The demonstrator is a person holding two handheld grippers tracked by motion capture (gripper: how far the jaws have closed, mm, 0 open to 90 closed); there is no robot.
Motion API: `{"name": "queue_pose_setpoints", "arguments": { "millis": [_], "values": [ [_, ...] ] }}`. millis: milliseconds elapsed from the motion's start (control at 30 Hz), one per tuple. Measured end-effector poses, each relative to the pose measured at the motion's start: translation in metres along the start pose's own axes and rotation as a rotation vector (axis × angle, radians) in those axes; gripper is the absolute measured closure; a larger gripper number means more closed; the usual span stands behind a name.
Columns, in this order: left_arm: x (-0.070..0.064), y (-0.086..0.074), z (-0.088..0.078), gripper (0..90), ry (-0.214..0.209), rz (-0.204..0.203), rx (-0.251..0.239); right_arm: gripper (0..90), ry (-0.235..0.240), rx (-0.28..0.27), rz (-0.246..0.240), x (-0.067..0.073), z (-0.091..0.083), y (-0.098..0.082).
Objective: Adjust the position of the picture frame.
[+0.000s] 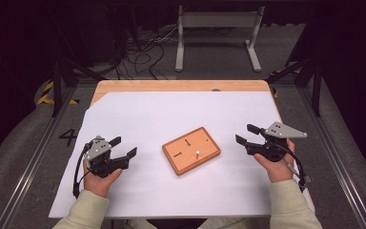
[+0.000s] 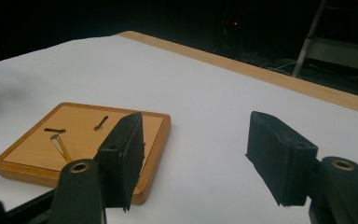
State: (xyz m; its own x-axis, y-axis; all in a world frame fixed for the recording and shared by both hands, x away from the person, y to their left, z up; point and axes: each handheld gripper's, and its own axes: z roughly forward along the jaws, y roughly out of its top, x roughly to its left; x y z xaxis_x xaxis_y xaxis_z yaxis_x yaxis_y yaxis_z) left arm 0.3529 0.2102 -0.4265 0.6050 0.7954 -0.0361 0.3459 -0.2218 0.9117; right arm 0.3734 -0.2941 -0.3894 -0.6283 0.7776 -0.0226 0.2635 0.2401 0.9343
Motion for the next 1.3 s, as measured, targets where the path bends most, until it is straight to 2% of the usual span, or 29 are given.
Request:
{"name": "queue_pose_setpoints", "arguments": {
  "millis": [667, 833, 1067, 1167, 1200, 1300],
  "values": [
    [-0.003, 0.002, 0.001, 27.9, 0.002, 0.007, 0.004, 41.2, 0.001, 0.006, -0.006, 0.001, 0.0, 0.0],
    [-0.006, 0.004, 0.002, 31.2, -0.004, 0.021, 0.008, 48.2, 0.014, 0.022, -0.004, 0.002, 0.001, 0.0],
    [-0.009, 0.006, 0.004, 32.1, -0.012, 0.026, 0.011, 57.8, 0.048, 0.081, -0.021, 0.008, 0.01, 0.007],
    [-0.008, 0.006, 0.005, 32.6, -0.018, 0.026, 0.014, 67.9, 0.055, 0.13, -0.048, 0.01, 0.02, 0.015],
    [-0.008, 0.006, 0.005, 32.7, -0.018, 0.026, 0.014, 67.9, 0.055, 0.13, -0.048, 0.01, 0.02, 0.015],
    [-0.008, 0.006, 0.004, 32.8, -0.018, 0.024, 0.014, 82.1, 0.077, 0.188, -0.068, 0.012, 0.031, 0.026]
  ]
}}
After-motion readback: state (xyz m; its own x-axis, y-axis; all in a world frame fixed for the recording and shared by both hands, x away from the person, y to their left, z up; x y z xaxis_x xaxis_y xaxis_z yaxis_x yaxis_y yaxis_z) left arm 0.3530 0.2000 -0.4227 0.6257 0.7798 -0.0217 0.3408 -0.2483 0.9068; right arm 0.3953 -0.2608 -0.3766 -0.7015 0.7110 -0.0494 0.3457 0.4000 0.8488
